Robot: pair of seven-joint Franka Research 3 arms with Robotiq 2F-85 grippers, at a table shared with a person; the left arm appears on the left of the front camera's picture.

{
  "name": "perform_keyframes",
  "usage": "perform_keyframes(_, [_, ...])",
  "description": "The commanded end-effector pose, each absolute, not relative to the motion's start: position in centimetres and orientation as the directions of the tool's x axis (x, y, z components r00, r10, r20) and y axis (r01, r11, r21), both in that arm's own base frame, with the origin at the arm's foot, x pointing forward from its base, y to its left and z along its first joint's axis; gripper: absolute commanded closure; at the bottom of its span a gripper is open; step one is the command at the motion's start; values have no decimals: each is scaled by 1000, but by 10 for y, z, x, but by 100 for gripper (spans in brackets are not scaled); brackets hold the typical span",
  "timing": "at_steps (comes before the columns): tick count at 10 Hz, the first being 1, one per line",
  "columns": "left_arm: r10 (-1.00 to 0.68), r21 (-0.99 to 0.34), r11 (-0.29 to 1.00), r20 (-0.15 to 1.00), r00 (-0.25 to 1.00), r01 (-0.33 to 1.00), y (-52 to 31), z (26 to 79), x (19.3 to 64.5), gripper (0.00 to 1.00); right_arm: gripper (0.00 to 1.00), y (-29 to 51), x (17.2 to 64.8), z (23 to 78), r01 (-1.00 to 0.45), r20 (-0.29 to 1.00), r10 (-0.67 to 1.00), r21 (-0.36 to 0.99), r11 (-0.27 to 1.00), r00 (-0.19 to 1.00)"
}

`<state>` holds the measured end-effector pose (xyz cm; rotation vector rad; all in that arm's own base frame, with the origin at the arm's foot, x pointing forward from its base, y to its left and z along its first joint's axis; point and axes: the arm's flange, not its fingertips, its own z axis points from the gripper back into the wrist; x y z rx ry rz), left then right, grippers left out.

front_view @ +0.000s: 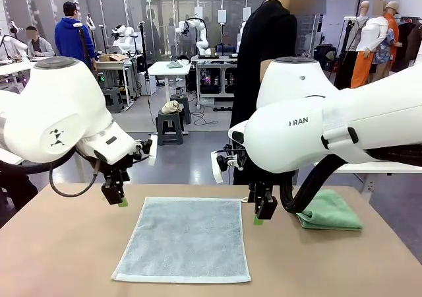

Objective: Fold the towels and place them in the basket.
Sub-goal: When a person lays out a Towel with hook on the table, fold it in half twice.

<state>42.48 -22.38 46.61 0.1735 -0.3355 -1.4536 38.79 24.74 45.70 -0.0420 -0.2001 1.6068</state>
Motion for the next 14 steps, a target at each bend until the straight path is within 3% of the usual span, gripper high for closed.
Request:
perform_keyframes(1, [-995, 315, 94, 53, 81, 944, -244, 462, 430, 15, 31, 253, 388, 450, -990, 140, 990, -144, 14, -7])
perform_keyframes(5, [-999, 329, 41, 20, 36, 944, -259, 451, 429, 15, 31, 261, 391, 442, -988, 122, 993, -151, 8, -10])
perform_keyframes(6, [-993, 317, 118, 44, 109, 941, -251, 457, 431, 15, 31, 259, 393, 448, -985, 102, 995, -172, 32, 14])
perform_keyframes(7, [-999, 321, 30, 44, 17, 947, -255, 448, 429, 15, 31, 256, 390, 445, -990, 112, 993, -140, -5, -21])
perform_keyframes(10, [-998, 319, 52, 50, 38, 946, -255, 448, 430, 15, 31, 257, 391, 446, -990, 112, 994, -144, -3, -19])
perform_keyframes(14, [-997, 238, -53, 43, -65, 970, -248, 417, 418, 15, 31, 271, 367, 422, -988, 53, 998, -148, 44, 37])
